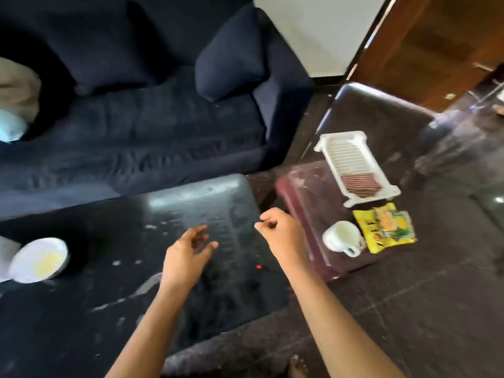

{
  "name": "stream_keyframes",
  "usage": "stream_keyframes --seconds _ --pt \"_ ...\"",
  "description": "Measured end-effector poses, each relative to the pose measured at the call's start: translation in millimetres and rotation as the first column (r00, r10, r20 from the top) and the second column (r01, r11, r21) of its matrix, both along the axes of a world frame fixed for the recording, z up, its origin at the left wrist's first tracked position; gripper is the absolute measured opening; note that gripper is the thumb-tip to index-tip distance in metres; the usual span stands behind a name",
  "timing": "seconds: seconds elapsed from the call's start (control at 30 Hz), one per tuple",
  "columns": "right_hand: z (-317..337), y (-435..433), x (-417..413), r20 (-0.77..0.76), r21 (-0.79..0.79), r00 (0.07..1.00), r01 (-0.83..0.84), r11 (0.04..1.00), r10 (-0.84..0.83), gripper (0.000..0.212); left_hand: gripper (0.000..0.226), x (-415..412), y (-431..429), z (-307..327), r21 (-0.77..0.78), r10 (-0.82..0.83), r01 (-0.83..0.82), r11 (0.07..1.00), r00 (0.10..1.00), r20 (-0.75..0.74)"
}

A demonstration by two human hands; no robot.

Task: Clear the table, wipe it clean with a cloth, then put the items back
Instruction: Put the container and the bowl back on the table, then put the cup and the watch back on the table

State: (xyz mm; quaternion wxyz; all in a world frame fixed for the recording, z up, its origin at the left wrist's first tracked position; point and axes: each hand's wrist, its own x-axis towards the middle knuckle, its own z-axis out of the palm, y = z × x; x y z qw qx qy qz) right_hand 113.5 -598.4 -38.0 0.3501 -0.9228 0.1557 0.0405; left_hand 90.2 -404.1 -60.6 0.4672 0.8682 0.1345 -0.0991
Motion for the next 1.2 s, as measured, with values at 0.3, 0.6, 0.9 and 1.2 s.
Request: stream_keyframes --seconds 0.3,0.6,0.9,1.2 --pt "-6.6 -302.5 -13.0 0.064 -0.217 0.984 0.176 0.960 -0.166 0.014 0.087 1.1 -310.9 -27.1 -0.010 -0.490 0.492 0.871 0.869 0.072" --pt "-55.0 -349.6 -1.1 -0.271 -0.278 0.937 -0.294 0.915 0.219 0.029 0.107 22.1 -376.3 -62.8 0.217 -0.592 0.591 0.777 0.803 -0.067" --pt "-92.3 -324.2 -8.9 -0.302 -0.421 0.948 -0.227 0.878 0.101 0.028 0.077 25.3 -371.3 -63.9 0.264 -0.502 0.465 0.845 0.860 0.090" --pt "-73.4 -280.9 2.2 -0.199 -0.271 0.974 -0.165 0.948 0.112 0.027 0.078 21.2 -254.9 -42.0 0.245 -0.315 0.274 0.930 0.937 0.150"
